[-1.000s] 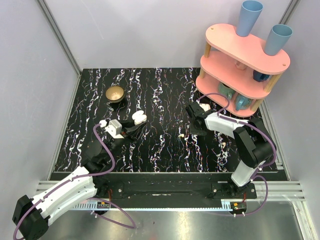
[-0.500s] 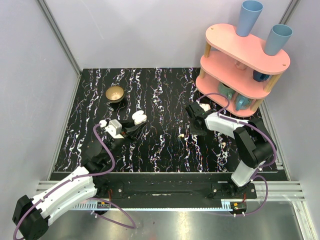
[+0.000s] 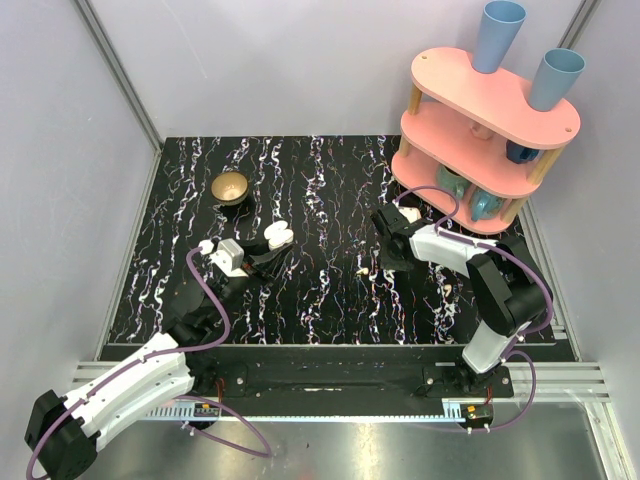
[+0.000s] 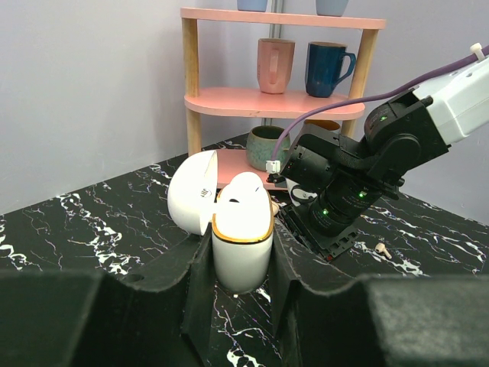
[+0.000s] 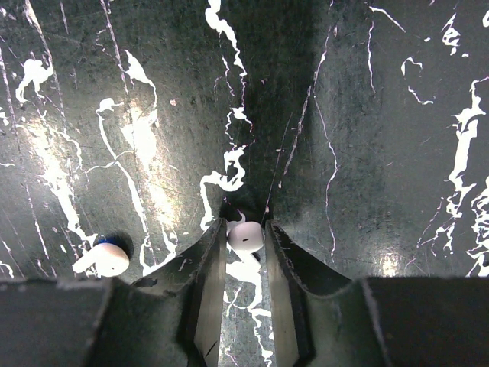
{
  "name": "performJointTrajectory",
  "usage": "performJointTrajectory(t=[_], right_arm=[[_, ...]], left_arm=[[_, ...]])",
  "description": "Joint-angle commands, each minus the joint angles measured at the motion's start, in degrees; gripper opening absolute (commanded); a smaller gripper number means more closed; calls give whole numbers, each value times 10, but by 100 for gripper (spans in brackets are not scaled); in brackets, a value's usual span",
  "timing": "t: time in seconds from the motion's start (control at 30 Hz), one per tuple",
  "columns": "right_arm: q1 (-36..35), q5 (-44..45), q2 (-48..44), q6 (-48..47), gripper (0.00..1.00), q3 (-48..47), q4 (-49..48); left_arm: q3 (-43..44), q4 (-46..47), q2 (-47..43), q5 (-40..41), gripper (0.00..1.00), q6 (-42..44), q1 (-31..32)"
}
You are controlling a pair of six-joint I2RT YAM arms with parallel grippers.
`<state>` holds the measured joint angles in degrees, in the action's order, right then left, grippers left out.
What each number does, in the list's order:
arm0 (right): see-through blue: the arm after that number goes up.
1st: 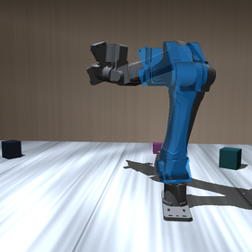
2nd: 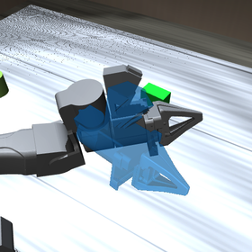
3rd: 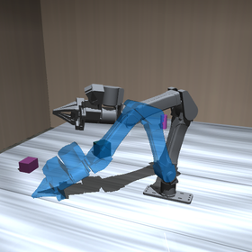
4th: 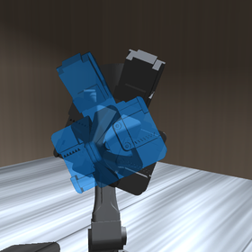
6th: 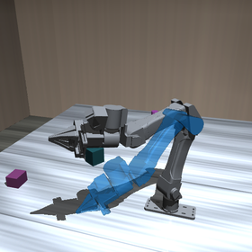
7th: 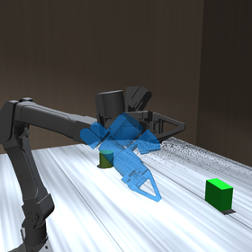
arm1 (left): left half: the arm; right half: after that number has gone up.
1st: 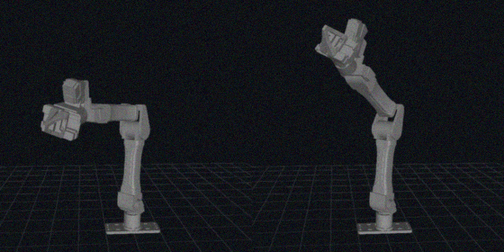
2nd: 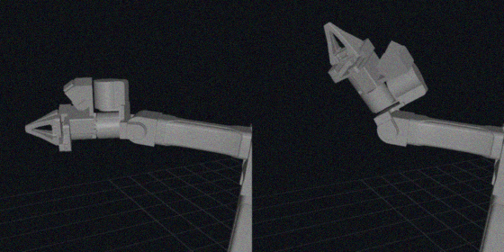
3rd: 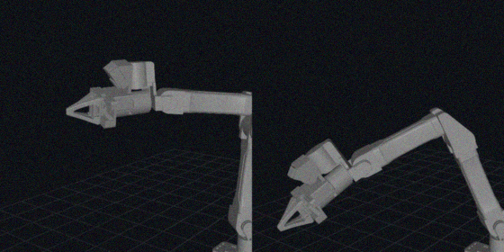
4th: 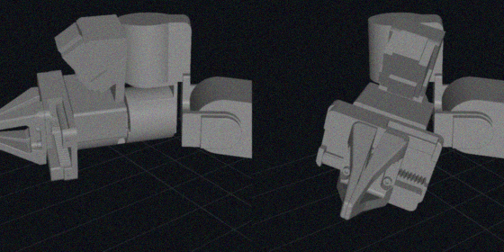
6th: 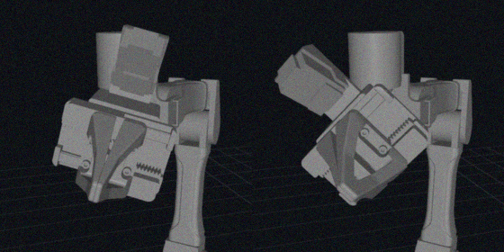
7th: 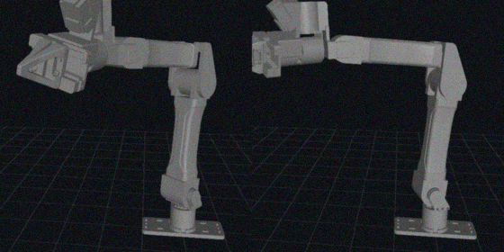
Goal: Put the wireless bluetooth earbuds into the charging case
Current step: Pick up the left earbud from the center of the board.
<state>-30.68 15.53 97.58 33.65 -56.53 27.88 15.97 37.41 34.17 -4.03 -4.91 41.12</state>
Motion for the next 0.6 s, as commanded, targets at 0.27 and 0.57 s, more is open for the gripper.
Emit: performJointTrajectory(t=[0.27,0.57], right_arm=[[4,9,4,-4,26,-2,-6],[4,15,-25,-5,10,4,-8]], left_arm=[[13,37,-7,9,0,2,-3],[17,39,-2,5,0,3,-4]])
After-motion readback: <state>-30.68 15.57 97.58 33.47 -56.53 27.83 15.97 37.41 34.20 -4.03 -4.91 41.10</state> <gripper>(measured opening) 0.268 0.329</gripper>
